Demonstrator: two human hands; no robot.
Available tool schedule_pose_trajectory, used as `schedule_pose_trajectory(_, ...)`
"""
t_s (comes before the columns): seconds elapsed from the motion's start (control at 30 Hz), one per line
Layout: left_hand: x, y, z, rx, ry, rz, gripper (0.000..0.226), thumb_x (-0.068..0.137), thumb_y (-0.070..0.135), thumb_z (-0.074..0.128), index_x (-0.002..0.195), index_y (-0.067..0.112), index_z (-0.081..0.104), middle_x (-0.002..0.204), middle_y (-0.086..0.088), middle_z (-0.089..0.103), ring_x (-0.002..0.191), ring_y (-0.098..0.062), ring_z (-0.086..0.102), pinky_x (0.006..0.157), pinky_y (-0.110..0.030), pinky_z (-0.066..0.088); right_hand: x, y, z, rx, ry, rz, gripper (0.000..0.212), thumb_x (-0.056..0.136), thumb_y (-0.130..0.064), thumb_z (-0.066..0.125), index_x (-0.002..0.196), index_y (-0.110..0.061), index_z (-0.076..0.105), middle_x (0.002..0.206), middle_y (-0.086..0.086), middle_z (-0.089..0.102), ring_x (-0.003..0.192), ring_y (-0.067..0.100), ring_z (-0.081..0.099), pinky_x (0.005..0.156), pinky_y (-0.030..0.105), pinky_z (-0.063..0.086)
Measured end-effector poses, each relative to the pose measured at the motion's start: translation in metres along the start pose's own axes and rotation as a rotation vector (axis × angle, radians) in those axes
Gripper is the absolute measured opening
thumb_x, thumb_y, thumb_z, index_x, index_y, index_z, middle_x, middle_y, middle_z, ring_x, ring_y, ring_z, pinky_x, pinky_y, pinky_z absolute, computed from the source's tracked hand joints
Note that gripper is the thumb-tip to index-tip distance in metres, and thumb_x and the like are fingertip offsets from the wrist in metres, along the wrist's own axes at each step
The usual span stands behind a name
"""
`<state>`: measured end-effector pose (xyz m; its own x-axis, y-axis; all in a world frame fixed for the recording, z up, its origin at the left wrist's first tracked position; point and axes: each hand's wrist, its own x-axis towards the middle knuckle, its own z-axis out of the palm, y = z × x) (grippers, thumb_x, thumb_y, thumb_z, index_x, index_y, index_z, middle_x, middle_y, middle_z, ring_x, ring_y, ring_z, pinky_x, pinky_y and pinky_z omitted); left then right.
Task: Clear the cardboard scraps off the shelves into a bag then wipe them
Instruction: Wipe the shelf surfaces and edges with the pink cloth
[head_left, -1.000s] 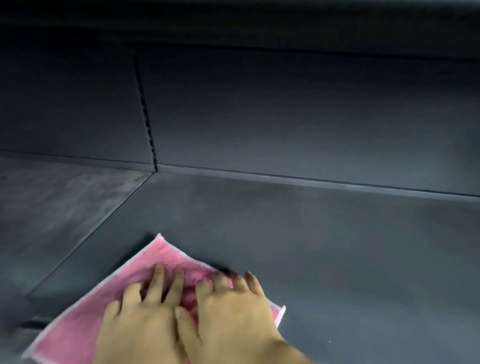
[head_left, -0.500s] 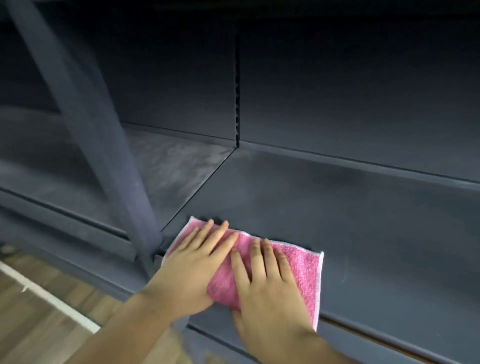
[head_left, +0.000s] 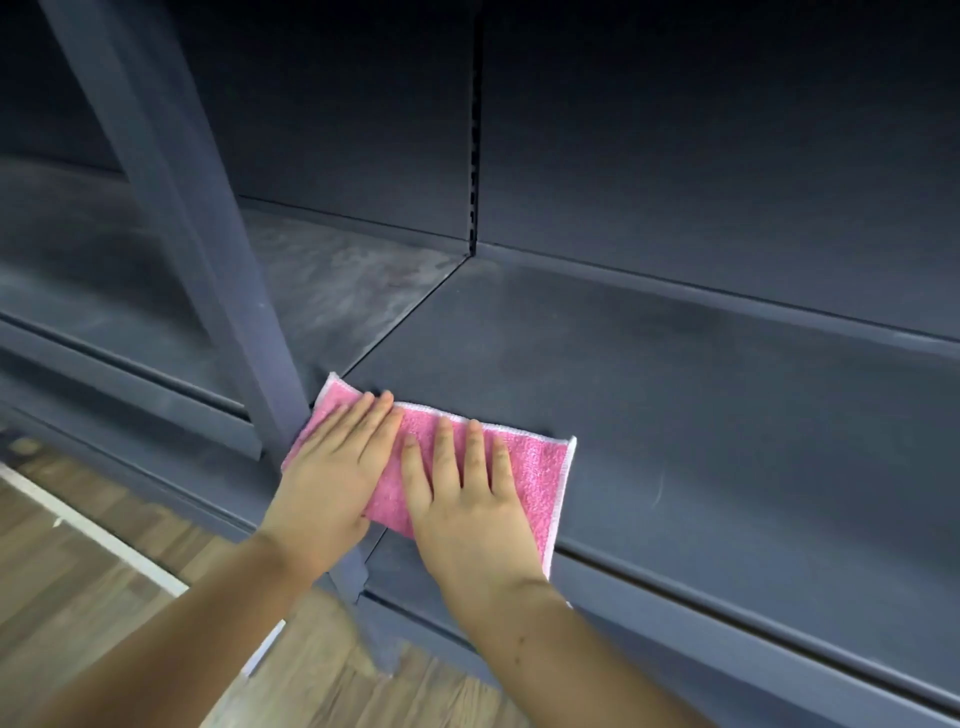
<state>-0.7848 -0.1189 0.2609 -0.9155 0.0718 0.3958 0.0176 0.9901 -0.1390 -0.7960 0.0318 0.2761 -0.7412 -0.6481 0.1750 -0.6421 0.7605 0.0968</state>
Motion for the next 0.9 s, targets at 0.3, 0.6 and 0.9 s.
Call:
schedule_pose_trajectory(0.3, -0.001, 0.048, 0.001, 0.001, 0.061, -0.023, 0.071, 0.036, -0.014, 0.073, 0.107, -0.011, 0.066, 0.115, -0.026, 0.066, 0.105, -0.039, 0.066, 0.110, -0.031, 0.014, -0.034, 0.034, 0.010, -0.008, 0.180, -0.070, 0.056, 0.074, -0.020, 0.032, 0.116, -0.012, 0.068, 0.112, 0.016, 0.069, 0.101, 0.034, 0.067, 0.083, 0.044, 0.055)
schedule_pose_trajectory(0.6, -0.001, 0.157, -0.017, -0.033, 0.154, 0.052, 0.057, 0.048, -0.004, 0.056, 0.104, -0.006, 0.070, 0.111, -0.021, 0.069, 0.102, -0.033, 0.068, 0.095, -0.041, 0.050, -0.110, 0.115, 0.008, -0.176, 0.279, -0.100, 0.071, 0.063, -0.024, 0.065, 0.126, -0.006, 0.037, 0.118, 0.015, 0.067, 0.106, 0.033, 0.065, 0.084, 0.044, 0.054)
schedule_pose_trajectory(0.9, 0.001, 0.262, -0.038, -0.015, 0.078, 0.044, 0.066, 0.039, -0.004, 0.078, 0.104, -0.005, 0.070, 0.110, -0.020, 0.070, 0.101, -0.032, 0.069, 0.082, -0.047, 0.056, -0.183, 0.193, 0.002, -0.226, 0.339, -0.112, 0.074, 0.059, -0.019, 0.064, 0.126, -0.003, 0.038, 0.117, 0.018, 0.066, 0.105, 0.035, 0.066, 0.084, 0.045, 0.054)
